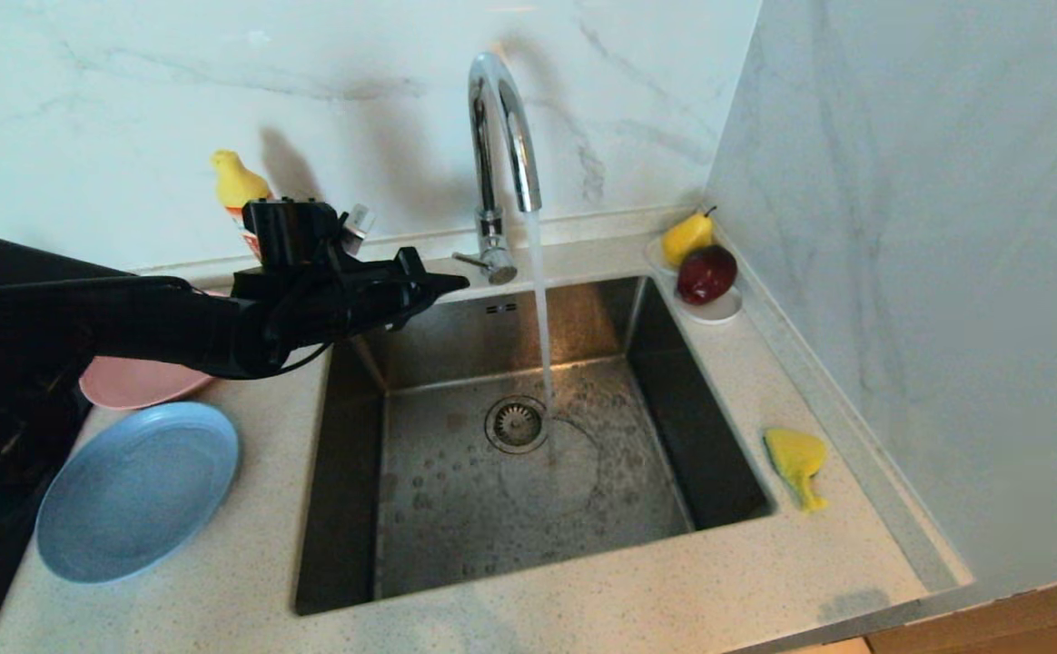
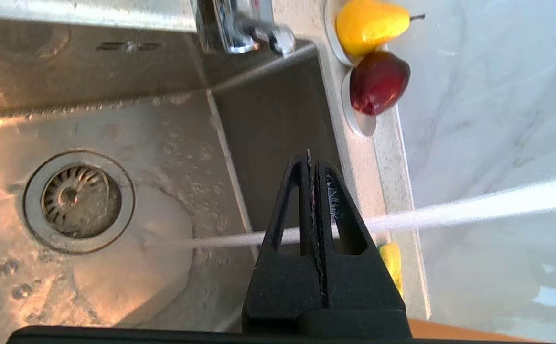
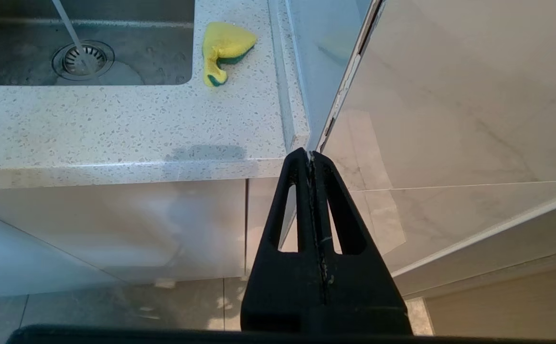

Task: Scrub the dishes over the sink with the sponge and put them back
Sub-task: Turn off the faucet

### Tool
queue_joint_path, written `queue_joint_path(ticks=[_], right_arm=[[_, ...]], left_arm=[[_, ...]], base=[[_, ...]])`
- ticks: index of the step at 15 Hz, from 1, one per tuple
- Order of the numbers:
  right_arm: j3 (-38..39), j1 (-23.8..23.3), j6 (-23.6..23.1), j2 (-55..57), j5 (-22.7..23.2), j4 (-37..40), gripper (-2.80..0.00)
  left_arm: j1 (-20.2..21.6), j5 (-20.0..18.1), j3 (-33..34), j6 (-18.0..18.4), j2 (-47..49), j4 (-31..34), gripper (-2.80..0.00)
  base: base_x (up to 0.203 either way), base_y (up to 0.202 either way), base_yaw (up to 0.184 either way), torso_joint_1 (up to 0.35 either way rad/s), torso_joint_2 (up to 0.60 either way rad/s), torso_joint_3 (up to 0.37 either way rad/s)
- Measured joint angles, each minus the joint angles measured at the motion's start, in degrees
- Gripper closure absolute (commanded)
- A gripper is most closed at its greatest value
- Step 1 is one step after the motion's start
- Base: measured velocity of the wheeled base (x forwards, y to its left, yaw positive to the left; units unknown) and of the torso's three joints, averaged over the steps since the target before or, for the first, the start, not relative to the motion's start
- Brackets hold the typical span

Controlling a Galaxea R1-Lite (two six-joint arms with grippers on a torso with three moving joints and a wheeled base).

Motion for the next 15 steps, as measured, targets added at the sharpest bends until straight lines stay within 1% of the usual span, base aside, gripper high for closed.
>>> queue_joint_path(ticks=[4,7,10,13,15], right_arm=[[0.0,0.0,0.0,0.0,-0.02,0.0,0.0],[0.0,0.0,-0.02,0.0,0.0,0.0,0.0],[0.0,0.0,-0.02,0.0,0.0,0.0,0.0],[0.0,0.0,-0.02,0.0,0.0,0.0,0.0],[0.0,0.0,0.01,0.0,-0.02,0.0,0.0]], left_arm=[[0.0,1.83,-4.75,-1.43,3.01,0.11,0.0],[0.0,1.97,-7.46,-2.29,4.64,0.27,0.0],[0.0,1.98,-10.6,-4.34,6.42,0.31,0.0],[-0.04,2.25,-14.66,-4.81,8.31,1.2,0.0],[-0.04,2.71,-17.64,-5.74,9.69,1.79,0.0]], base=[[0.0,0.0,0.0,0.0,0.0,0.0],[0.0,0.0,0.0,0.0,0.0,0.0],[0.0,0.0,0.0,0.0,0.0,0.0],[0.0,0.0,0.0,0.0,0.0,0.0],[0.0,0.0,0.0,0.0,0.0,0.0]])
